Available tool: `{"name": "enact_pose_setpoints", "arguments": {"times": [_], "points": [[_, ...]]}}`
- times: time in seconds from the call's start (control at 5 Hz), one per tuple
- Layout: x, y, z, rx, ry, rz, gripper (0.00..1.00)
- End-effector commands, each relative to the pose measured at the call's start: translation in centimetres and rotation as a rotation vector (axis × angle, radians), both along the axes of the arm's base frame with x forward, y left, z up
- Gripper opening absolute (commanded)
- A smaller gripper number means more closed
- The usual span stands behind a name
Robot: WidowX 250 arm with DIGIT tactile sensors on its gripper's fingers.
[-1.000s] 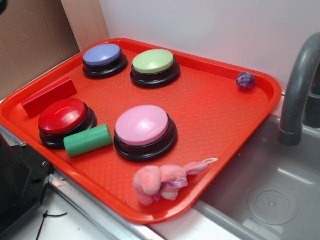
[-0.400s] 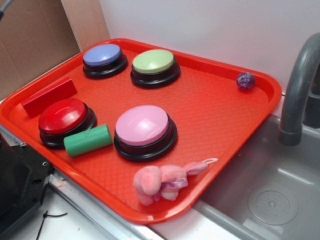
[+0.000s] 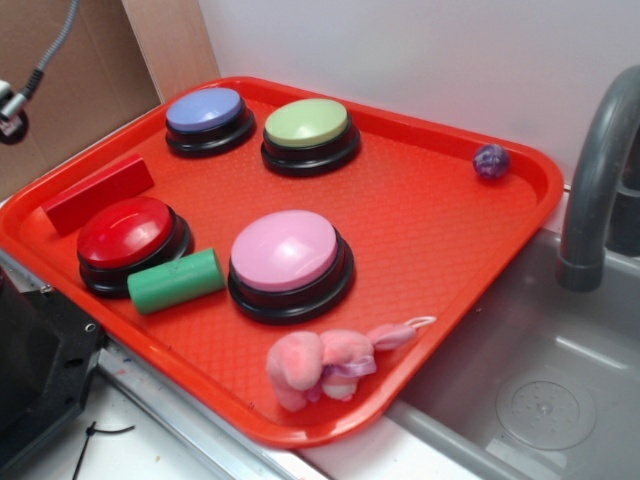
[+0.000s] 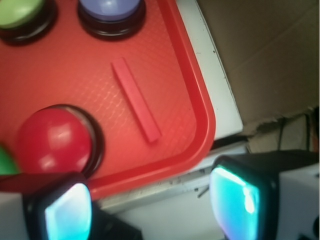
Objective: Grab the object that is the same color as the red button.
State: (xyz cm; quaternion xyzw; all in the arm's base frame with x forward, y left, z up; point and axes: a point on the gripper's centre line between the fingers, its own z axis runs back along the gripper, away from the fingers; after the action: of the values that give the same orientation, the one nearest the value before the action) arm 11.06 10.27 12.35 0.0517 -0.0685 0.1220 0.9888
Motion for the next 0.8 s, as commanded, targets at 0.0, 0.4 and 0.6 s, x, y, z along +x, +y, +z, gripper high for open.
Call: {"name": "enact_pose_setpoints", "arguments": {"times": [0.0, 0.4, 0.6], "points": [[2.6, 2.3, -2.8, 0.043, -0.012, 0.023, 1.0], [5.7, 2.2, -7.0, 0.017, -0.029, -0.015, 1.0], [6.1, 2.3, -8.7, -0.039, -0.028, -0.032, 1.0]]}}
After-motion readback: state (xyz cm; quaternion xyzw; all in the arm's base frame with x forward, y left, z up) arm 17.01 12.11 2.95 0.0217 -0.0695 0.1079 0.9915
